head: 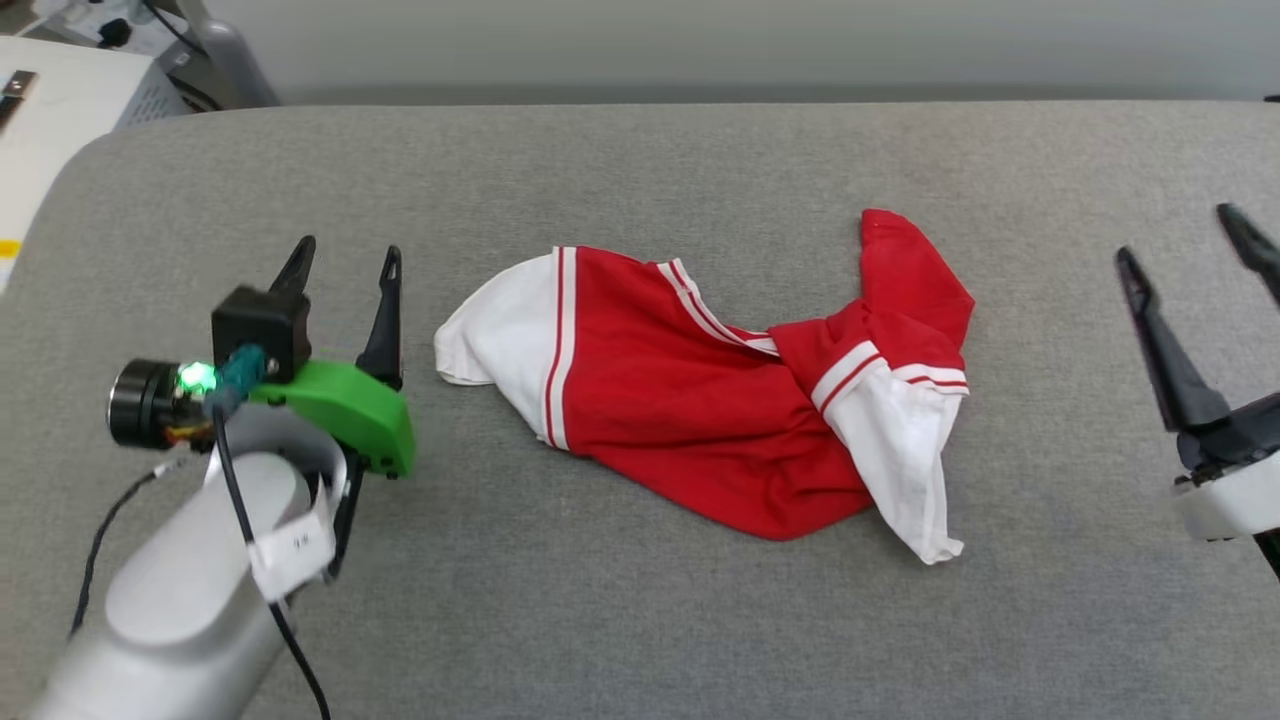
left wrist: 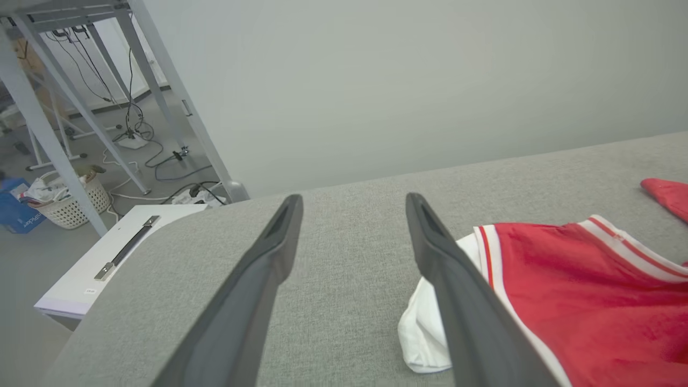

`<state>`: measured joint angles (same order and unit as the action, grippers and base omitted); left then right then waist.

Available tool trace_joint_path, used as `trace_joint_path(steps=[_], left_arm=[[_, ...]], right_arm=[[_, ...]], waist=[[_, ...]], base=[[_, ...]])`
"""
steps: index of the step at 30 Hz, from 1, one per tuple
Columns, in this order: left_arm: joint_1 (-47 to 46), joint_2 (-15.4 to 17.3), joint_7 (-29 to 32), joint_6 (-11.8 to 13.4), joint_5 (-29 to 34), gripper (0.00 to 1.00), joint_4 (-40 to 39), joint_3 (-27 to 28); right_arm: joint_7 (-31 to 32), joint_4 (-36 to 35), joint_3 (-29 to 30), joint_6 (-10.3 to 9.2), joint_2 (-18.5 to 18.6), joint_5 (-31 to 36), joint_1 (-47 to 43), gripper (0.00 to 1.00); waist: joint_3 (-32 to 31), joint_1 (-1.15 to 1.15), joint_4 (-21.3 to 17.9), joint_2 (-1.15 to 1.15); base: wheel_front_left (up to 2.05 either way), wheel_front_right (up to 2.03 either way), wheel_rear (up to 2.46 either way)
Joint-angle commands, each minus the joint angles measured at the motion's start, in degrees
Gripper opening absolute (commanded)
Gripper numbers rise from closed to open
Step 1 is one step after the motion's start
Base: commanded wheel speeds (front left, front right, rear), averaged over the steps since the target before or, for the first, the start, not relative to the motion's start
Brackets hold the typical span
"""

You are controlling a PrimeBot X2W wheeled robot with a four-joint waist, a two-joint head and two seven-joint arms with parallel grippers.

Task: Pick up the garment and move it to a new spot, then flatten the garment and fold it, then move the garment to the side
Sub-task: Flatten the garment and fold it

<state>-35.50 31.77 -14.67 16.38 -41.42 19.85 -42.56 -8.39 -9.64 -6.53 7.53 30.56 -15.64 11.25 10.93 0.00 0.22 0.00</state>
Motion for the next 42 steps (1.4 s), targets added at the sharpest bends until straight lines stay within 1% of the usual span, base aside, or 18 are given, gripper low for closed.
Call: trace_joint_path(steps=[1,4,6,8,12,15,17,19,21,24,28,34,35,36,37,39,42], left_arm=[[3.17,-0.54,-0.3,1.23,1.96,1.0,-1.87,1.9],[8.94,-2.0,-0.31,3.53,6.9,1.0,-7.24,6.94],[12.33,-3.29,-0.31,4.33,9.67,1.0,-9.97,9.81],[15.31,-4.71,-0.32,4.46,12.08,1.0,-12.07,12.18],[19.89,-7.45,-0.32,4.14,16.03,1.0,-14.78,16.03],[21.69,-9.19,-0.32,2.85,18.26,1.0,-15.56,18.14],[22.2,-10.56,-0.32,1.79,19.78,1.0,-15.83,19.58],[22.11,-11.8,-0.32,0.88,21.05,1.0,-15.93,20.86],[21.73,-12.95,-0.32,-0.18,22.32,1.0,-16.0,21.95],[20.85,-14.55,-0.32,-1.87,24.05,1.0,-15.72,23.19],[19.77,-16.75,-0.32,-3.67,26.2,1.0,-15.58,24.95],[19.13,-19.37,-0.32,-5.96,28.97,1.0,-15.13,27.26],[19.14,-19.73,-0.32,-6.27,29.41,1.0,-15.07,27.71],[19.18,-20.01,-0.32,-6.53,29.77,1.0,-15.05,28.06],[19.29,-20.31,-0.32,-6.86,30.21,1.0,-15.01,28.45],[19.64,-20.71,-0.32,-7.43,30.93,1.0,-14.88,29.19],[20.35,-21.19,-0.32,-8.19,31.85,1.0,-14.49,30.05]], right_arm=[[1.97,-0.68,-1.87,-0.04,2.13,-1.81,1.29,1.0],[7.89,-2.51,-8.09,-0.04,7.97,-7.51,2.99,1.0],[12.51,-3.73,-12.63,-0.04,11.92,-10.86,3.92,1.0],[17.86,-4.54,-16.51,-0.04,14.69,-14.81,4.46,1.0],[28.5,-6.66,-23.09,-0.04,18.43,-21.74,5.4,1.0],[35.6,-7.41,-26.54,-0.04,19.95,-25.02,5.79,1.0],[39.66,-7.64,-28.74,-0.04,20.74,-26.08,6.29,1.0],[41.74,-7.31,-30.39,-0.04,20.91,-26.29,6.93,1.0],[42.45,-6.45,-31.7,-0.04,20.66,-26.19,7.79,1.0],[41.93,-4.54,-33.91,-0.04,20.49,-24.74,9.42,1.0],[41.08,-0.88,-37.18,-0.04,19.22,-24.25,11.03,1.0],[39.82,4.95,-43.77,-0.04,18.0,-23.87,11.86,1.0],[39.12,5.8,-44.55,-0.04,17.72,-24.17,11.97,0.66],[38.52,6.36,-45.13,-0.04,17.61,-24.28,12.17,0.4],[37.41,6.85,-45.6,-0.04,17.51,-24.22,12.58,0.0],[35.62,7.56,-45.78,-0.04,17.47,-24.33,13.28,0.0],[33.03,7.41,-44.38,-0.04,17.37,-25.29,13.59,0.0]], waist=[[-0.78,0.0,1.14,0.0],[-0.88,0.0,1.72,0.0],[-0.83,0.0,2.08,0.0],[-0.69,0.0,2.47,0.0],[-0.14,0.0,3.16,0.0],[0.83,0.0,3.73,0.0],[1.81,0.0,4.33,0.0],[2.9,0.0,4.92,0.0],[4.1,0.0,5.58,0.0],[5.88,0.0,6.71,0.0],[8.0,0.0,7.85,0.0],[9.82,0.0,8.73,0.0],[9.9,0.0,8.7,0.0],[9.93,0.0,8.65,0.0],[9.89,0.0,8.54,0.0],[9.43,0.0,8.12,0.0],[8.11,0.0,7.42,0.0]], base=[[0.0,0.0,0.0],[0.0,0.0,0.0],[0.0,0.0,0.0],[0.0,0.0,0.0],[0.0,0.0,0.0],[0.0,0.0,0.0],[0.0,0.0,0.0],[0.0,0.0,0.0],[0.0,0.0,0.0],[0.0,0.0,0.0],[0.0,0.0,0.0],[0.0,0.0,0.0],[0.0,0.0,0.0],[0.0,0.0,0.0],[0.0,0.0,0.0],[0.0,0.0,0.0],[0.0,0.0,0.0]])
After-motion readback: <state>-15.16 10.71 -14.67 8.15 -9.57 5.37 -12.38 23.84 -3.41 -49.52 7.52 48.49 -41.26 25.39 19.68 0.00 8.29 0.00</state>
